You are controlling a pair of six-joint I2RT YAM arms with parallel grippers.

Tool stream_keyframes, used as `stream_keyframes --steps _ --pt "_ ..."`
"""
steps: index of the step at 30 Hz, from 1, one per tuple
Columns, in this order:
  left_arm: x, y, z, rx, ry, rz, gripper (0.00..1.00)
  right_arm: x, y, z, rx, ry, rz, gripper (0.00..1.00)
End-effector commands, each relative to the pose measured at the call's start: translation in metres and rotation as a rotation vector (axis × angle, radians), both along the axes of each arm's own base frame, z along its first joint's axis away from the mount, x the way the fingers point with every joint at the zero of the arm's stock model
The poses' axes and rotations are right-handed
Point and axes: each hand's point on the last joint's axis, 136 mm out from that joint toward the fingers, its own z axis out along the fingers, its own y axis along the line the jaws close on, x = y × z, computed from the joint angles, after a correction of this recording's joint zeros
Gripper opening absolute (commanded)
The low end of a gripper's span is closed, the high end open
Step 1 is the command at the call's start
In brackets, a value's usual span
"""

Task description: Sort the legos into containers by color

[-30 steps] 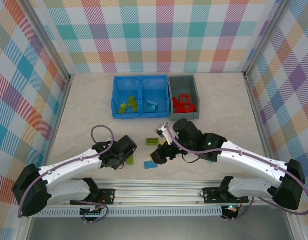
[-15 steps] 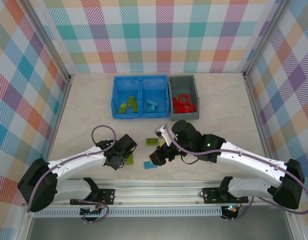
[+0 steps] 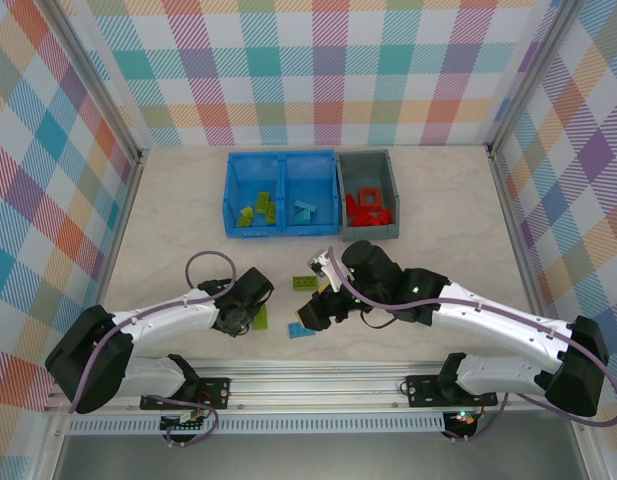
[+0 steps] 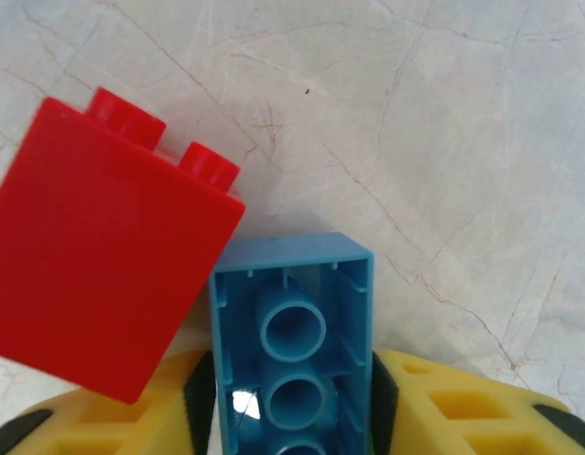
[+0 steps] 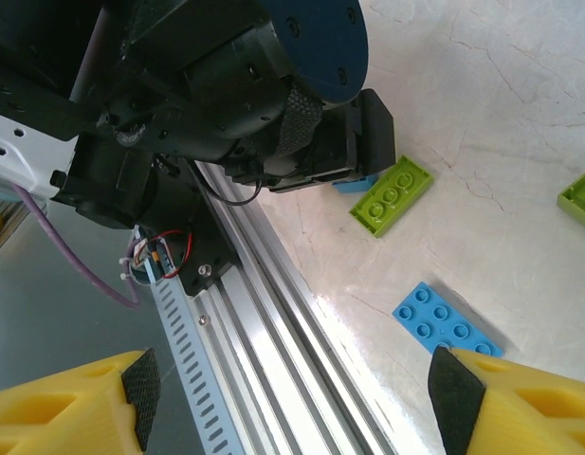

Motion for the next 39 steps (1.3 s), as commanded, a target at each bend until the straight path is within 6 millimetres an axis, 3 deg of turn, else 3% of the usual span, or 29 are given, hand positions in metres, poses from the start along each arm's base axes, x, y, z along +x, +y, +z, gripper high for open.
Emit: stream_keyframes --steps 1,5,10,15,20,25,30,35,39 --pt "0.0 0.003 -0.005 0.006 0.004 -0.003 0.38 0.001 0.005 0.005 0.021 -0.005 -0.005 0.75" --pt "0.009 0.001 0.015 0.007 -0.046 -0.023 0.3 0.006 0.001 0.015 0.032 -0.043 -0.04 0.74" --pt "0.039 -0.007 0.088 0.054 -0.187 -0.142 0.27 0.05 -0.038 0.047 0.002 -0.216 -0.335 0.73" --pt "0.085 -0.049 0.154 0.076 -0.283 -0.351 0.27 0.088 -0.074 0.082 0.016 -0.325 -0.597 0.74" --pt "0.142 -0.113 0.179 0.05 -0.303 -0.573 0.27 0.116 -0.082 0.092 0.004 -0.276 -0.694 0.74" --pt "0.203 -0.161 0.173 -0.014 -0.293 -0.701 0.28 0.136 -0.085 0.095 0.008 -0.216 -0.766 0.73" --pt "0.253 -0.182 0.14 -0.075 -0.25 -0.737 0.29 0.147 -0.081 0.093 0.015 -0.188 -0.787 0.74" --pt "0.279 -0.195 0.112 -0.186 -0.237 -0.75 0.29 0.151 -0.078 0.088 0.019 -0.167 -0.787 0.74" --pt "0.287 -0.198 0.097 -0.223 -0.221 -0.752 0.33 0.152 -0.077 0.084 0.015 -0.155 -0.786 0.74"
